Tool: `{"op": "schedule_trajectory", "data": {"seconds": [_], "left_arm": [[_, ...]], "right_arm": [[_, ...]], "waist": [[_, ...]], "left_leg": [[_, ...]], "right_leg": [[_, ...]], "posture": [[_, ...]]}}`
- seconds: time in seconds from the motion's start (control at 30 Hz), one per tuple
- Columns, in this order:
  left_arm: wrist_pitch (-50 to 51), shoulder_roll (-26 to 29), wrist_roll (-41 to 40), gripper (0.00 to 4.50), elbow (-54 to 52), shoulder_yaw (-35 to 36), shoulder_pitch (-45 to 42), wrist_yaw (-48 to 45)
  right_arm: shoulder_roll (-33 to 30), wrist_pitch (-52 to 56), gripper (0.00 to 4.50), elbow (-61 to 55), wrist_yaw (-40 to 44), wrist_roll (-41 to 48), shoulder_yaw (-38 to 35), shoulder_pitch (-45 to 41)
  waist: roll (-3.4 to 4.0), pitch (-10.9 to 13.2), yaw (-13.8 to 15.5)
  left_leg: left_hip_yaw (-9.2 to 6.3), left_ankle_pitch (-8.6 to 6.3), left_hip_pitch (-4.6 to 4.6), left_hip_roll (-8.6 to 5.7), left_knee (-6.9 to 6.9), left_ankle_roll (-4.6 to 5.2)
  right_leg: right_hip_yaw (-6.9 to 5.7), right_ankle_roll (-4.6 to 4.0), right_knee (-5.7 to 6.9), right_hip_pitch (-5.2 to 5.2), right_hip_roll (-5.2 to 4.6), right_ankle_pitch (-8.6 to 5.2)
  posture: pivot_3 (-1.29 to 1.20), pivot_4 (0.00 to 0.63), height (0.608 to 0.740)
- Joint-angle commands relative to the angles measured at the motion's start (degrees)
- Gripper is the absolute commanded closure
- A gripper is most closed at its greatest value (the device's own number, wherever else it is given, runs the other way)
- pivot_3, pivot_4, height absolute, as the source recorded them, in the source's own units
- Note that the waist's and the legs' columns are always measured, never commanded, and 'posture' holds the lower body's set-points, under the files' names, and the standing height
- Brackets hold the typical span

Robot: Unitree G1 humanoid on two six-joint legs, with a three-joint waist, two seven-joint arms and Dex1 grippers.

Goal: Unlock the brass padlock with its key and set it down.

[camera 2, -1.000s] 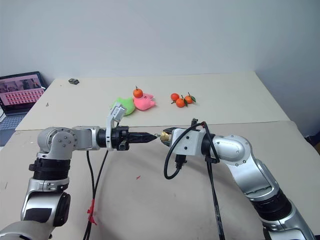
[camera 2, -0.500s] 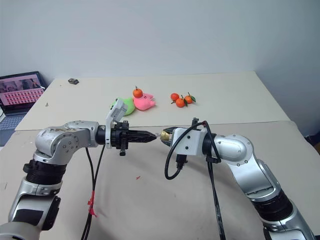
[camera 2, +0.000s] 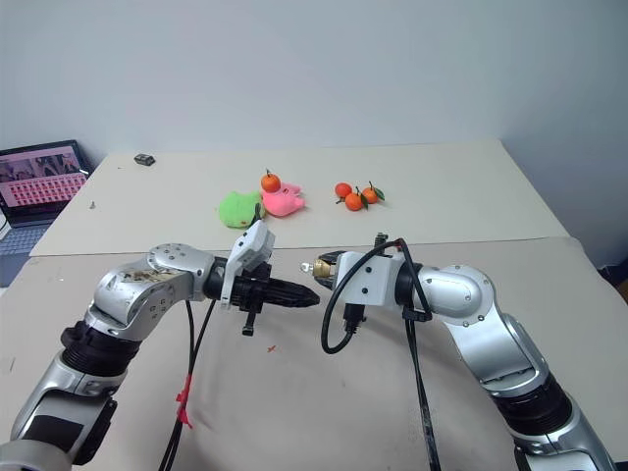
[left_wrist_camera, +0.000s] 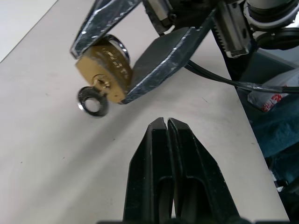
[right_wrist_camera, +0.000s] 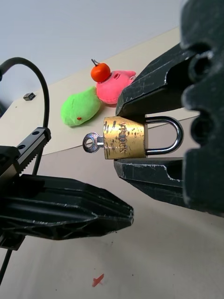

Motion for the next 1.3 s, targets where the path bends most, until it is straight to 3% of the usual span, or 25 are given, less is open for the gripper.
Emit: {"op": "schedule_trajectory", "data": {"seconds": [0.03,0.17,0.3,0.43,1.3], "left_arm": [[5.38,1.05,-3.05,4.15,1.96,3.79,-0.68,0.54],[9.44,1.44,-6.17,2.96,2.64,6.83,-0.15,0.65],[16.85,-3.18,-11.89,1.57,6.1,13.09,-2.5,5.96],[22.18,-5.75,-15.14,1.57,7.74,16.35,-4.1,9.09],[20.96,-9.85,-14.82,1.57,10.9,17.99,-6.33,13.52]], "right_arm": [[-0.45,-0.2,3.59,-1.63,-0.1,0.49,-1.61,-0.84],[-0.79,-0.51,3.59,-1.25,0.11,0.61,-1.94,-0.95],[-0.8,-0.5,3.59,-1.09,0.14,0.63,-1.9,-1.16],[-0.8,-0.41,3.59,-1.07,0.15,0.68,-1.87,-1.3],[-1.15,1.05,3.59,-2.62,0.2,0.98,-2.12,-0.85]], "waist": [[0.0,0.0,-0.04],[0.02,-0.01,0.01],[0.03,-0.02,0.2],[0.03,-0.02,0.16],[0.04,-0.02,0.08]], "left_leg": [[0.0,0.0,0.0,0.0,0.0,0.0],[0.0,0.0,0.03,0.0,0.0,0.01],[-0.01,0.0,0.04,0.01,0.02,0.01],[-0.07,0.0,0.03,0.0,0.03,0.01],[-0.08,0.02,0.02,0.0,0.0,-0.04]], "right_leg": [[0.0,0.0,0.0,0.0,0.0,0.0],[-0.02,0.01,0.0,-0.04,0.0,0.0],[-0.03,0.0,-0.02,-0.04,0.0,0.0],[-0.07,0.0,-0.02,-0.05,0.0,0.0],[-0.06,-0.01,0.01,-0.01,0.0,0.01]], "posture": [[0.0,0.15,0.66],[0.0,0.15,0.66],[0.0,0.15,0.66],[0.0,0.15,0.66],[0.0,0.15,0.66]]}}
